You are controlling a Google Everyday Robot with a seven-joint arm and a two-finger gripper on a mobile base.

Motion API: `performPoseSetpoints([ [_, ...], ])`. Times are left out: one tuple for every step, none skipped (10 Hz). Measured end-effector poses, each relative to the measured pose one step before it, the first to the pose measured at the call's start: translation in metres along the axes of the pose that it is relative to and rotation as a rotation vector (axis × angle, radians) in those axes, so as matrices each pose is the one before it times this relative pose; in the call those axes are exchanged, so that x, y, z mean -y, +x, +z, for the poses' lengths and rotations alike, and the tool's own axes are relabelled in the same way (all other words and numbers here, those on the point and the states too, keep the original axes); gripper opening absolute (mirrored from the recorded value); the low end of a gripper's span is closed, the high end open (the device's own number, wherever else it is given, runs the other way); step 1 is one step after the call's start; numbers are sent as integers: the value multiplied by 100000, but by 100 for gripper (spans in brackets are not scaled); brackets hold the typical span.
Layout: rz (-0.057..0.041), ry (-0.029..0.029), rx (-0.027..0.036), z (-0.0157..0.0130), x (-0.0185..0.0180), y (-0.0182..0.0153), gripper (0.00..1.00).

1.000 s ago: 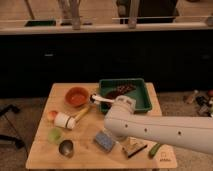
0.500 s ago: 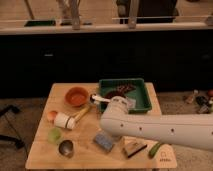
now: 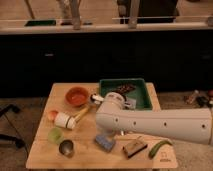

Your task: Wipe red bowl with sponge

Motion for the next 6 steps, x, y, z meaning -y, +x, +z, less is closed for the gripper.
performPoseSetpoints([
  [4318, -584, -329, -26, 49, 203, 43],
  [5195, -249, -32, 32, 407, 245, 48],
  [10285, -2647, -63, 351, 189, 377, 60],
  [4552, -1563, 416, 349, 37, -20, 68],
  [6834, -1858, 1051, 538, 22, -17, 77],
  [8683, -1926, 1253, 620, -141, 99, 80],
])
